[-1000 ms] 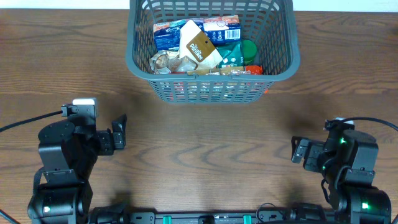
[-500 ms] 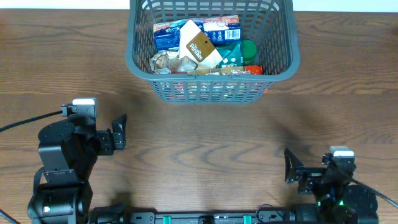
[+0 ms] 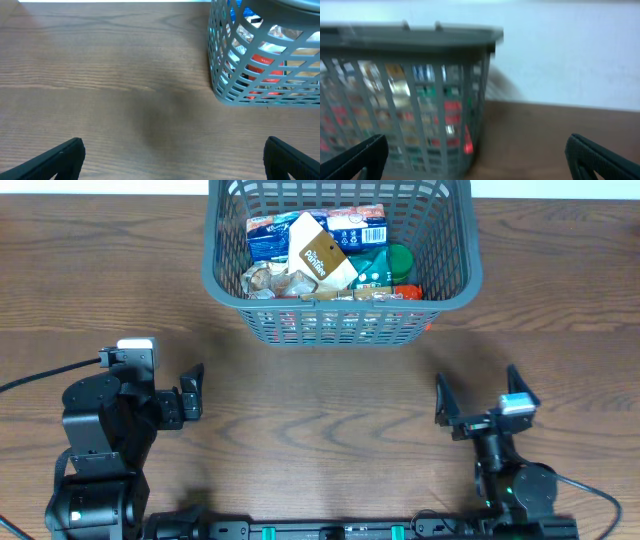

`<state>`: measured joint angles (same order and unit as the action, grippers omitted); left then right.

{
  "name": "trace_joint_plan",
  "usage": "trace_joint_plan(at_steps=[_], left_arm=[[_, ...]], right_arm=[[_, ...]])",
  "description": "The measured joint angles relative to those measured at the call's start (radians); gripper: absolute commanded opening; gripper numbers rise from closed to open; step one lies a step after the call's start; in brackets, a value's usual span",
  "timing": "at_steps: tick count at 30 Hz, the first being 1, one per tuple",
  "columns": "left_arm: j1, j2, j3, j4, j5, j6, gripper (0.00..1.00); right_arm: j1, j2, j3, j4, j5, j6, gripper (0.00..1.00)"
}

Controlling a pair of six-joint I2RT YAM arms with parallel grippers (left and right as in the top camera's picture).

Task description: Pack container

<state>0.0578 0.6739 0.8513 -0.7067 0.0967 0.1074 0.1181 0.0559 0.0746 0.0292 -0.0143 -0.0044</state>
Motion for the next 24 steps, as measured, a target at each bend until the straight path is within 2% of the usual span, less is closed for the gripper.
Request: trace_joint_plan(at_steps=[7, 10, 16, 24], left_arm=[[0.000, 0.000, 0.000, 0.000, 0.000, 0.000, 0.99], [0.000, 0.000, 0.000, 0.000, 0.000, 0.000, 0.99], [0.000, 0.000, 0.000, 0.000, 0.000, 0.000, 0.98], [0.000, 0.000, 0.000, 0.000, 0.000, 0.000, 0.99]], right_arm=[[0.000, -0.041, -0.049, -0.012, 0.013, -0.156, 0.99], [0.000, -0.045, -0.049, -0.080, 0.028, -0.201, 0.99], [0.000, -0.044, -0.051, -0.130, 0.059, -0.202, 0.99], [-0.017, -0.044, -0.051, -0.122, 0.143, -0.097, 0.99]])
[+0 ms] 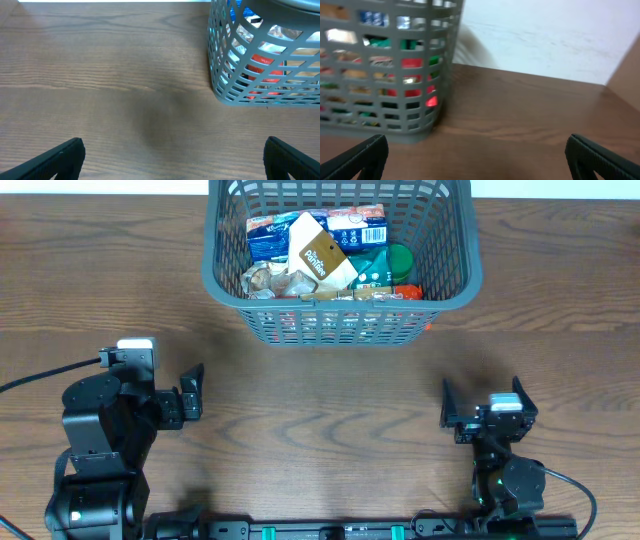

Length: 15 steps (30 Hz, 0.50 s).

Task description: Pack container

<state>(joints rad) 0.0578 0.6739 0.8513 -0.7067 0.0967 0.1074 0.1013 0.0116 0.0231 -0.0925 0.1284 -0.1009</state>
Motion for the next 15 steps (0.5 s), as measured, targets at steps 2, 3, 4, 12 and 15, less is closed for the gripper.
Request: trace_joint_plan(at_steps=[2, 3, 4, 12, 15], left_arm=[[0.000, 0.000, 0.000, 0.000, 0.000, 0.000, 0.99], [0.000, 0.000, 0.000, 0.000, 0.000, 0.000, 0.99], [0.000, 0.000, 0.000, 0.000, 0.000, 0.000, 0.99], [0.000, 0.000, 0.000, 0.000, 0.000, 0.000, 0.99], [-0.001, 0.000, 0.000, 0.000, 0.000, 0.000, 0.99]], right_arm=[[0.000, 0.000, 0.000, 0.000, 0.011, 0.017, 0.99], [0.000, 0.000, 0.000, 0.001, 0.013, 0.022, 0.99], [0.000, 0.000, 0.000, 0.001, 0.016, 0.028, 0.99], [0.000, 0.000, 0.000, 0.002, 0.023, 0.043, 0.99], [0.000, 0.000, 0.000, 0.002, 0.026, 0.043, 0.99]])
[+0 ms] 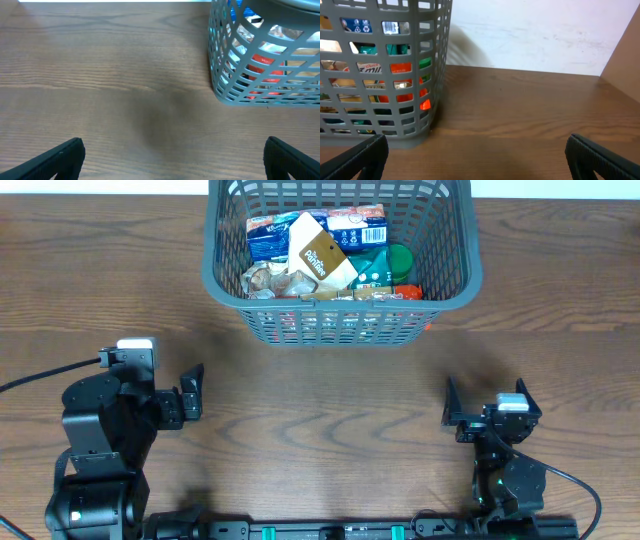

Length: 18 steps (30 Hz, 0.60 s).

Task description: Pack container

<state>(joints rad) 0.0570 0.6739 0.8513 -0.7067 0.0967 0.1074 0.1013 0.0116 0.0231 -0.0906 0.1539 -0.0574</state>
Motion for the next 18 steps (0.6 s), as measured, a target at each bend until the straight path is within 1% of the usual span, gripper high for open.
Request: trace_joint_plan(at_steps=[18], left_arm=[[0.000, -0.015, 0.000, -0.011, -0.005, 0.001, 0.99]], right_arm=[[0.000, 0.000, 0.000, 0.000, 0.000, 0.003, 0.99]])
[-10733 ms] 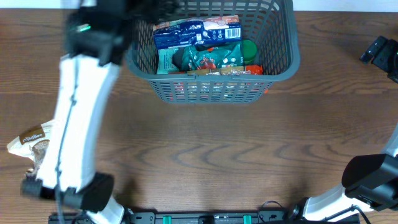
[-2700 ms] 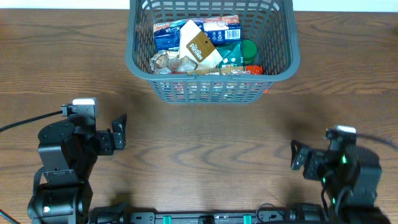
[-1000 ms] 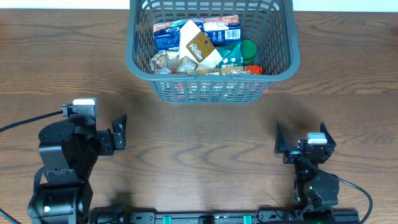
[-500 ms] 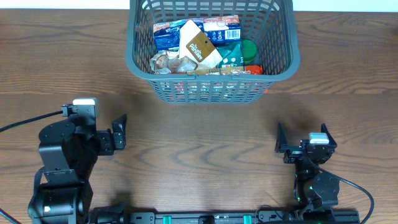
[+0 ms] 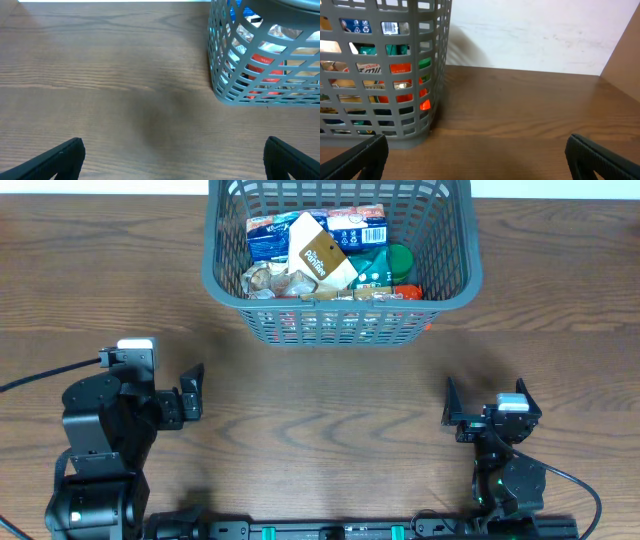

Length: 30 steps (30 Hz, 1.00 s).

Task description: Pack container

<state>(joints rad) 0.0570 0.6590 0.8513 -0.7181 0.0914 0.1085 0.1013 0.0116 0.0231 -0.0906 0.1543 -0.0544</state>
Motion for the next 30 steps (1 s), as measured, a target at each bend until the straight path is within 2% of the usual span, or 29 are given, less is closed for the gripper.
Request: trace_joint_plan(at_steps=[4, 8, 13, 21, 26, 30], left_arm=[[-0.007, -0.097, -0.002, -0.040, -0.002, 0.000, 0.99], [-0.033, -0.274, -0.035, 0.026, -0.001, 0.004, 0.99], [-0.053, -0.473, -0.228, 0.322, -0.002, 0.024, 0.99], [-0.053, -0.597, -0.578, 0.727, -0.007, 0.027, 0.99], [-0.063, -0.639, -0.716, 0.849, -0.069, 0.027, 0.99], [-0.068, -0.646, -0.779, 0.879, -0.120, 0.026, 0.99]], right_arm=[[0.000, 0.000, 0.000, 0.001, 0.000, 0.000, 0.99], [0.000, 0.000, 0.000, 0.000, 0.000, 0.000, 0.99], [0.000, 0.000, 0.000, 0.000, 0.000, 0.000, 0.99], [0.000, 0.000, 0.000, 0.001, 0.001, 0.000, 0.99], [0.000, 0.000, 0.000, 0.001, 0.001, 0.000, 0.99], [0.000, 0.000, 0.000, 0.000, 0.001, 0.000, 0.99]])
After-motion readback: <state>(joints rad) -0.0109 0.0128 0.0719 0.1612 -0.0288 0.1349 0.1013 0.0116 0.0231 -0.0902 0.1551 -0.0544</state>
